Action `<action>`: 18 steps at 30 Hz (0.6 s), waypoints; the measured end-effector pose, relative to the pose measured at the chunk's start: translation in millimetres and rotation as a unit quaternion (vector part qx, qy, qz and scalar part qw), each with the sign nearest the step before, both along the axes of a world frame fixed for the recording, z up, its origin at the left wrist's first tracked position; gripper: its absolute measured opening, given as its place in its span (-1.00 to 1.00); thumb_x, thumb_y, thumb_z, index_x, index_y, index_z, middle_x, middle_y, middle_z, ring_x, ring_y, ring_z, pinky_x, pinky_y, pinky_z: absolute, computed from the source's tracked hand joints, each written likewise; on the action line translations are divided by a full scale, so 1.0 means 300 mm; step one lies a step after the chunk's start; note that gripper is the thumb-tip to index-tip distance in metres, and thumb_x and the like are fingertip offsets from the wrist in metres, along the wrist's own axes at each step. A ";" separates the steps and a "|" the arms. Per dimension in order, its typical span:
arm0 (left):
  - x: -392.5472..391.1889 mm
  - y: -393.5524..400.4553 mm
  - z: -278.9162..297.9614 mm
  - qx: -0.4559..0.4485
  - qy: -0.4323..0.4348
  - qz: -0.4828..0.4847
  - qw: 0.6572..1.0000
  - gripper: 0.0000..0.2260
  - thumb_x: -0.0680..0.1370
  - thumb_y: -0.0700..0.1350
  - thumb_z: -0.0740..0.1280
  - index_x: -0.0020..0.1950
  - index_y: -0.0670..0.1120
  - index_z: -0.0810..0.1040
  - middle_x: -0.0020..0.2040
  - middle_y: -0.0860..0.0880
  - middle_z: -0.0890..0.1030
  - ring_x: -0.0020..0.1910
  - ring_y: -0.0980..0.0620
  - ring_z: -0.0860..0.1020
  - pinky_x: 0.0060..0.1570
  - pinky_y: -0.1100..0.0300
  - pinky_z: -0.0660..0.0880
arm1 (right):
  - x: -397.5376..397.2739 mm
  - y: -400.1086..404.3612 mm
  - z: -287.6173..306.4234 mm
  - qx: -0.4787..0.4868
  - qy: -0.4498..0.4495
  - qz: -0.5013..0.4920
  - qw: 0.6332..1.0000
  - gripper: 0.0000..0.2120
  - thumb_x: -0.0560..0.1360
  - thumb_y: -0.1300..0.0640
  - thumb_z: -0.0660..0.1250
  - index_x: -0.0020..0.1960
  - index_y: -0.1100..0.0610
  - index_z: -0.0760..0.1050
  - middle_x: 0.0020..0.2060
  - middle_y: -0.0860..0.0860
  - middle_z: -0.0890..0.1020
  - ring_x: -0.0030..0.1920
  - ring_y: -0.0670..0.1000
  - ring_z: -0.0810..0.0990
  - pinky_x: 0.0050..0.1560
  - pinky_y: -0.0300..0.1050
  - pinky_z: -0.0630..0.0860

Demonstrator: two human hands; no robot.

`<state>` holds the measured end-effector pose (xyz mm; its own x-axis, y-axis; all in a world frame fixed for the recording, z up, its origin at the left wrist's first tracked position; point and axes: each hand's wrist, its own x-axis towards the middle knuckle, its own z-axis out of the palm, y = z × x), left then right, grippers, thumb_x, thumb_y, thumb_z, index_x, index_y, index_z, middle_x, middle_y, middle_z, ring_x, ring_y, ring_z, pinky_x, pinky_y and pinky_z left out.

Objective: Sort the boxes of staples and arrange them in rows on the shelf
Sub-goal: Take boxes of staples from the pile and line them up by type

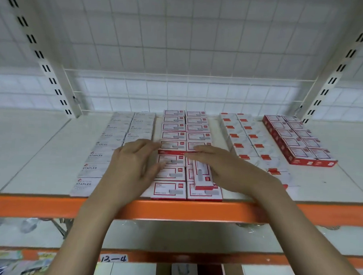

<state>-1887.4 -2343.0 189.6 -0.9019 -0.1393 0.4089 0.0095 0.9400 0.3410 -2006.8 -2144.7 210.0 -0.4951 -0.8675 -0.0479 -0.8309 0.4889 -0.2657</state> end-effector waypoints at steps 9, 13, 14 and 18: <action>-0.031 0.005 0.000 0.002 -0.016 -0.037 0.999 -0.52 0.49 0.19 0.12 0.26 -0.06 0.50 0.18 -0.03 0.56 0.13 -0.07 0.53 0.13 -0.15 0.46 | 0.063 0.025 0.016 0.047 -0.016 -0.057 0.997 -0.17 0.36 -0.28 0.35 0.47 -0.09 0.01 0.45 -0.12 0.16 0.42 -0.06 0.16 0.38 0.00 0.25; -0.033 0.002 -0.002 0.006 -0.022 -0.048 0.999 -0.51 0.49 0.20 0.10 0.26 -0.07 0.50 0.18 -0.04 0.56 0.13 -0.08 0.54 0.12 -0.17 0.46 | 0.042 0.026 0.021 0.048 -0.061 -0.031 0.997 -0.24 0.41 -0.21 0.36 0.47 -0.13 0.05 0.42 -0.16 0.21 0.41 -0.10 0.16 0.41 -0.04 0.19; -0.035 0.001 -0.002 0.008 -0.024 -0.050 0.998 -0.50 0.48 0.20 0.10 0.25 -0.07 0.50 0.19 -0.05 0.56 0.13 -0.08 0.54 0.11 -0.18 0.46 | 0.038 0.025 0.023 0.048 -0.077 -0.027 0.995 -0.27 0.42 -0.16 0.36 0.47 -0.12 0.07 0.41 -0.17 0.24 0.40 -0.11 0.17 0.41 -0.08 0.18; -0.040 -0.002 -0.001 0.011 -0.035 -0.047 0.998 -0.49 0.48 0.21 0.09 0.27 -0.04 0.49 0.21 -0.03 0.55 0.17 -0.07 0.52 0.18 -0.18 0.42 | 0.004 0.019 0.029 0.046 -0.096 -0.015 0.994 -0.33 0.45 -0.01 0.38 0.47 -0.12 0.14 0.37 -0.18 0.33 0.36 -0.13 0.25 0.40 -0.02 0.25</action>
